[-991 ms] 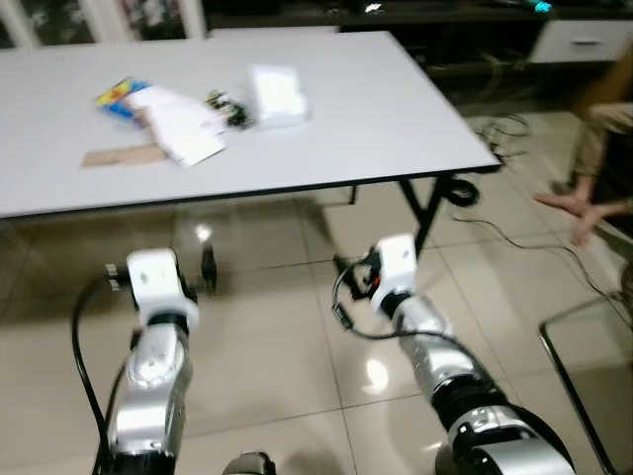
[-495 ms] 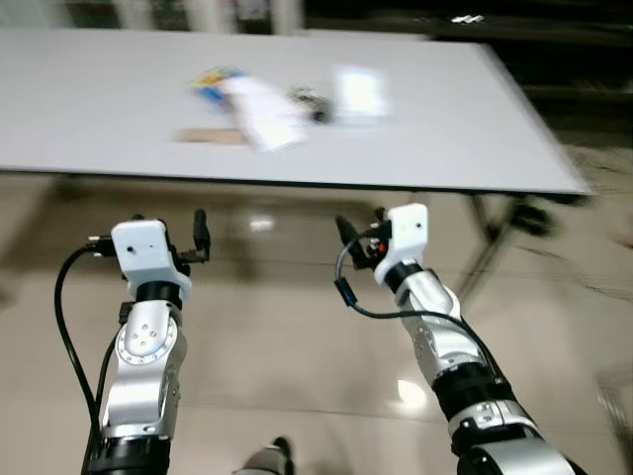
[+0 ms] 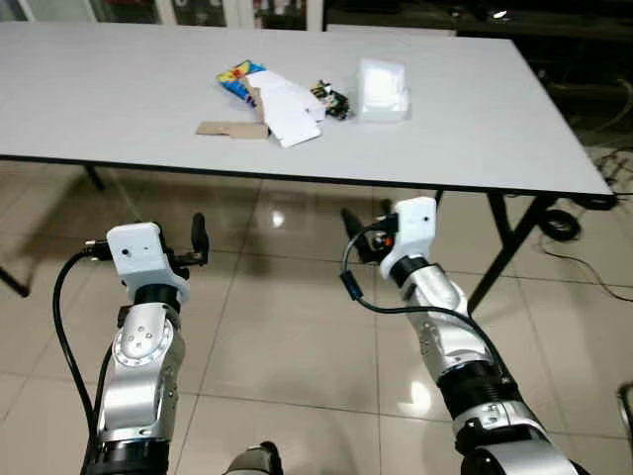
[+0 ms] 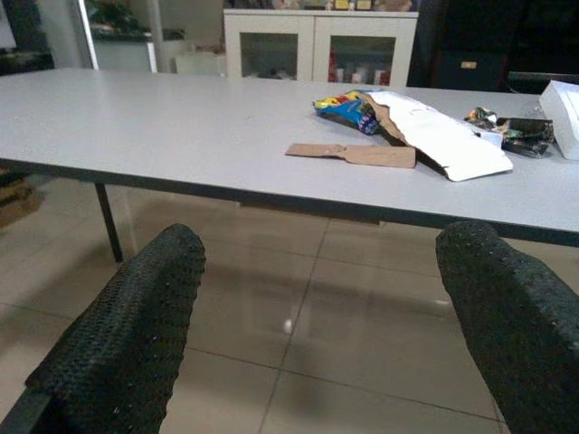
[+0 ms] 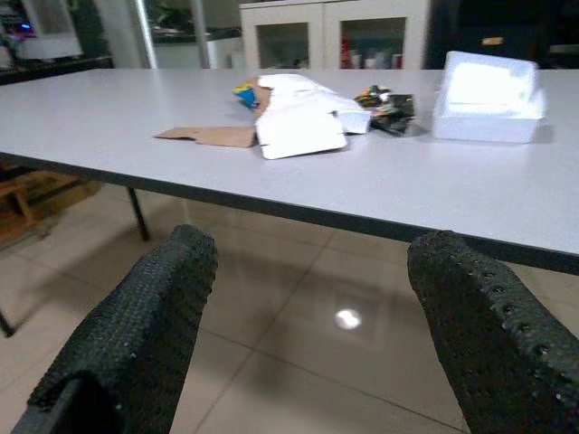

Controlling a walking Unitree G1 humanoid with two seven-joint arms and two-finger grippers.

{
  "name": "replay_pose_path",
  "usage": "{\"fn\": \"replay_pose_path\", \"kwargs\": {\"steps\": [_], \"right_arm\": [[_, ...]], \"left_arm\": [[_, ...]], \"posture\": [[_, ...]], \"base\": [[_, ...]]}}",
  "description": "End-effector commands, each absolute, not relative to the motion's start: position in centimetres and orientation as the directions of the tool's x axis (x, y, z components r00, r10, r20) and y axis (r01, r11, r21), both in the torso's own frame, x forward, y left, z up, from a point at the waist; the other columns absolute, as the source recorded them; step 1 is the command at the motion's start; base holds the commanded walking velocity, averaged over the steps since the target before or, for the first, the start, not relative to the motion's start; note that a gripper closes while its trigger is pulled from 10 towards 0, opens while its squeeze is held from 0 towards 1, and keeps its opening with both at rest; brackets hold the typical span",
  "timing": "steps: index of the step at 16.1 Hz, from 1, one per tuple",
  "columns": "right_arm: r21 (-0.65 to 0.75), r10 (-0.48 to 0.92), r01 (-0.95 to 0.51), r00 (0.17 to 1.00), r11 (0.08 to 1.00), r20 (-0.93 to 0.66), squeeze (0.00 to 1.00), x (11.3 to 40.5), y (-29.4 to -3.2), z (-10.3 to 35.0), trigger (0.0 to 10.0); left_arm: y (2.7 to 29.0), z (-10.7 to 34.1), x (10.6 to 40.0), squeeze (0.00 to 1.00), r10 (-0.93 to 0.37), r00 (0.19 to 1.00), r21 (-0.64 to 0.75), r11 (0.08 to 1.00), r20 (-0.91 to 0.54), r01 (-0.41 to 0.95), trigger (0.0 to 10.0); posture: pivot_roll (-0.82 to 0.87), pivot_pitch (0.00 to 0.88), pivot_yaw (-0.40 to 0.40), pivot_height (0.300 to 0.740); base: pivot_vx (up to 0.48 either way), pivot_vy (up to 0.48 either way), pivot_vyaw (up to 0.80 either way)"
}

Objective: Picking trash to rubbish bin

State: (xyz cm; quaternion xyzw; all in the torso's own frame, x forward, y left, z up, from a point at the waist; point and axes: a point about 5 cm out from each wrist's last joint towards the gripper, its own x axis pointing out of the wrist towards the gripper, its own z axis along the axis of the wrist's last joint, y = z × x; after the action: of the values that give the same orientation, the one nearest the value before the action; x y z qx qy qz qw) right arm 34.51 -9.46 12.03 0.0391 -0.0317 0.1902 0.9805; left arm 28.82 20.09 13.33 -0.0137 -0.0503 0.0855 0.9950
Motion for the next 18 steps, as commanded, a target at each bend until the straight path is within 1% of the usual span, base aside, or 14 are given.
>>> {"fn": "replay_pose_path", "kwargs": {"steps": [1,8,18], "right_arm": [[0.075,0.369,-0.376,0.925,0.923,0.095,0.0,34.48,-9.23,12.46,10.0],[0.063,0.368,-0.375,0.924,0.925,0.1,0.0,34.18,-9.09,12.44,10.0],[0.062,0.371,-0.378,0.924,0.924,0.097,0.0,33.79,-8.9,12.26,10.0]], "left_arm": [[20.25,13.78,28.89,0.0,0.17,0.98,-0.04,0.985,0.103,-0.167,10.0],[20.39,13.87,28.78,0.0,0.17,0.981,-0.027,0.985,0.098,-0.168,10.0],[20.21,13.87,28.72,0.0,0.159,0.983,-0.021,0.987,0.095,-0.158,10.0]], "posture": [[-0.01,0.08,0.011,0.74],[-0.01,0.09,0.015,0.74],[-0.01,0.097,0.02,0.74]], "base": [[0.304,0.0,0.0],[0.357,0.0,0.0],[0.439,0.0,0.0]]}}
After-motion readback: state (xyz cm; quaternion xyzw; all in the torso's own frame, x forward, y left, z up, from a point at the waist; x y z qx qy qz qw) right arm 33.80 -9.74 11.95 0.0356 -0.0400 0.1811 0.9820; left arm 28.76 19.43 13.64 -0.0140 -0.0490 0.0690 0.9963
